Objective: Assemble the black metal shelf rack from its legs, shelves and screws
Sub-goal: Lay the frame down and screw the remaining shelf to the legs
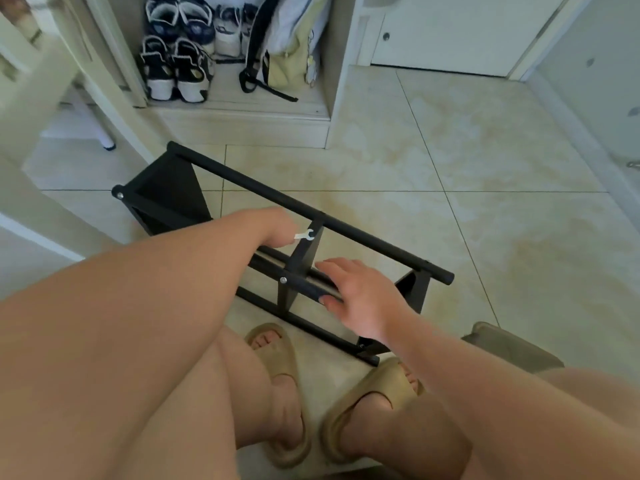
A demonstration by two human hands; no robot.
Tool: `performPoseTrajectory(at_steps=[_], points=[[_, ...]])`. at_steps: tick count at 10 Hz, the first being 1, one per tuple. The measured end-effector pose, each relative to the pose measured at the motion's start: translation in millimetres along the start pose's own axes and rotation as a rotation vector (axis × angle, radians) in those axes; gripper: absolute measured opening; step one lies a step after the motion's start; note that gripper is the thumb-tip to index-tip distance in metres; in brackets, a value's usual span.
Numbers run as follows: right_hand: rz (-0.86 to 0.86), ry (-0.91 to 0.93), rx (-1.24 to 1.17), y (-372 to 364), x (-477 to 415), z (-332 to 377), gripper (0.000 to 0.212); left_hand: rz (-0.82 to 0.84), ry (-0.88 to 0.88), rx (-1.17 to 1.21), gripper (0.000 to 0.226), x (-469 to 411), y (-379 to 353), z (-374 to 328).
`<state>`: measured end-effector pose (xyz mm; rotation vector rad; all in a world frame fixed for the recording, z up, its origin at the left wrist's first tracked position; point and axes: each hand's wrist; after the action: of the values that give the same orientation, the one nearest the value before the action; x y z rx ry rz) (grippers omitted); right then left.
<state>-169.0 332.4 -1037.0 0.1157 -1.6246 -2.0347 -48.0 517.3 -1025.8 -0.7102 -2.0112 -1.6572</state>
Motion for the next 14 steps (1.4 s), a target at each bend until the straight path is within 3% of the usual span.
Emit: performPoseTrajectory(at_steps=[2, 3, 5, 7, 9, 10, 11, 12, 14], points=[[0.195, -0.057, 0.216, -31.2, -16.9, 8.2, 0.065, 0.06, -0.05, -0.087, 0.027, 3.7, -15.1, 13.0], [0.207, -0.074, 0.218, -34.4, -20.8, 2.8, 0.051, 0.061, -0.027, -0.109, 0.034, 3.7, -16.3, 19.2], [0.161, -0.145, 0.223, -27.1, -15.9, -23.6, 0.03, 0.003, -0.012, 0.066, 0.02, -0.8, -20.2, -0.7], [0.05, -0.36, 0.136, -15.0, 3.5, -77.9, 0.026, 0.006, -0.054, 0.156, 0.028, 4.2, -29.5, -48.6], [0.06, -0.566, 0.153, -9.5, 29.9, -119.7, 0.032, 0.064, -0.177, 0.249, 0.02, -1.7, -48.9, -85.7], [0.052, -0.488, 0.049, -8.5, 31.4, -117.0, 0.044, 0.048, -0.199, 0.194, 0.017, -2.8, -53.0, -86.7], [0.07, -0.378, 0.027, -8.4, 30.3, -105.0, 0.038, 0.071, -0.132, 0.005, 0.024, 8.2, -53.9, -81.5], [0.131, -0.381, 0.005, -3.1, 30.1, -95.7, 0.025, 0.071, -0.114, -0.048, 0.03, 17.6, -58.6, -76.0], [0.294, -0.339, 0.034, -5.0, 37.8, -72.1, 0.028, 0.129, -0.1, -0.081, 0.033, 20.5, -75.7, -62.5]])
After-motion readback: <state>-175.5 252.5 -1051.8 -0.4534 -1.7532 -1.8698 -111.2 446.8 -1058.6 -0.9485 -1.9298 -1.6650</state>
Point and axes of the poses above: each hand's wrist, its own x-axis away from the middle knuckle, its own y-axis out of the back of the hand, z = x × y
